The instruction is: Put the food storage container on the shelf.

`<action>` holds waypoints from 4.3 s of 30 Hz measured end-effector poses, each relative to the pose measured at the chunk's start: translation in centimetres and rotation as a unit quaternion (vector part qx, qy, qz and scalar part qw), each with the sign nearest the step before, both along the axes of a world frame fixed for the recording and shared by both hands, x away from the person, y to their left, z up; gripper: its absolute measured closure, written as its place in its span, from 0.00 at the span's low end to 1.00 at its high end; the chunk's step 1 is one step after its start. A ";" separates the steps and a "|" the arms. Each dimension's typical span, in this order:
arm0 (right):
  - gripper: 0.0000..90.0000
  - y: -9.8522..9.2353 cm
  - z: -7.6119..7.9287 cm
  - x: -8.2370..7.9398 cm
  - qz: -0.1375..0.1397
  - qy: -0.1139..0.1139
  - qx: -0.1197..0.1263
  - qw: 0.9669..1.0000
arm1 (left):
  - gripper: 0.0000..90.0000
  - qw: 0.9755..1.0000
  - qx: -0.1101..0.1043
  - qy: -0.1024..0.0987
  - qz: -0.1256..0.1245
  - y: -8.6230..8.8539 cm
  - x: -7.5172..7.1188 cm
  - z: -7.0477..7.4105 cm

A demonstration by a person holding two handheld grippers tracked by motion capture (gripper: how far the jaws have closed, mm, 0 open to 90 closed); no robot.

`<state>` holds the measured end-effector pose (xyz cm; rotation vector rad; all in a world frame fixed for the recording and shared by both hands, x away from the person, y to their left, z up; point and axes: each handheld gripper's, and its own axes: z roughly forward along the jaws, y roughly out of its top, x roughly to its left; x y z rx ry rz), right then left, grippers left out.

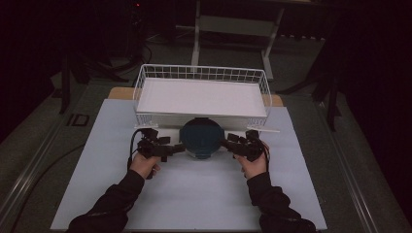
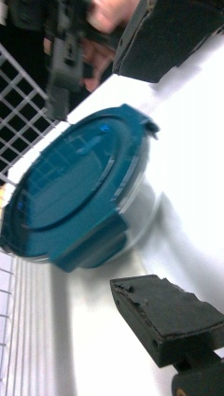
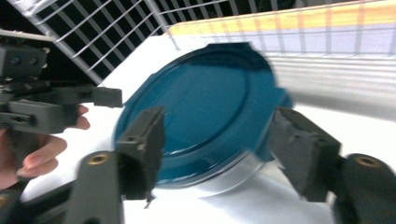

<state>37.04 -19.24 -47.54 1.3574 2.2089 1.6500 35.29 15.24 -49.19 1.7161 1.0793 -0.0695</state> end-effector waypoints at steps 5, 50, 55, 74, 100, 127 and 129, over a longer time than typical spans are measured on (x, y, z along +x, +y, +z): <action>0.54 0.3 0.1 -1.3 0.018 0.013 0.009 1.000 | 0.00 1.000 0.006 -0.003 -0.012 0.3 -1.6 0.2; 1.00 6.3 -3.6 -0.7 0.078 0.063 -0.042 0.994 | 0.00 0.996 0.044 -0.071 -0.017 0.4 -7.3 0.2; 1.00 6.5 -3.5 -0.3 0.077 0.058 -0.047 0.994 | 0.00 0.996 0.045 -0.070 -0.018 0.4 -7.2 0.1; 1.00 6.8 -3.4 2.2 0.048 0.051 -0.052 0.996 | 0.00 0.996 0.043 -0.075 -0.018 0.4 -7.3 0.1; 0.17 5.3 -2.5 -2.4 0.090 -0.012 -0.016 0.996 | 0.00 0.993 0.043 -0.095 -0.046 -0.2 -8.3 1.0; 0.17 -1.3 -1.2 -8.2 0.079 -0.041 -0.031 0.996 | 0.00 0.992 0.041 -0.106 -0.054 1.1 -10.1 1.4; 0.17 -1.7 -1.4 -8.5 0.079 -0.039 -0.035 0.996 | 0.00 0.991 0.047 -0.110 -0.053 1.3 -10.3 1.3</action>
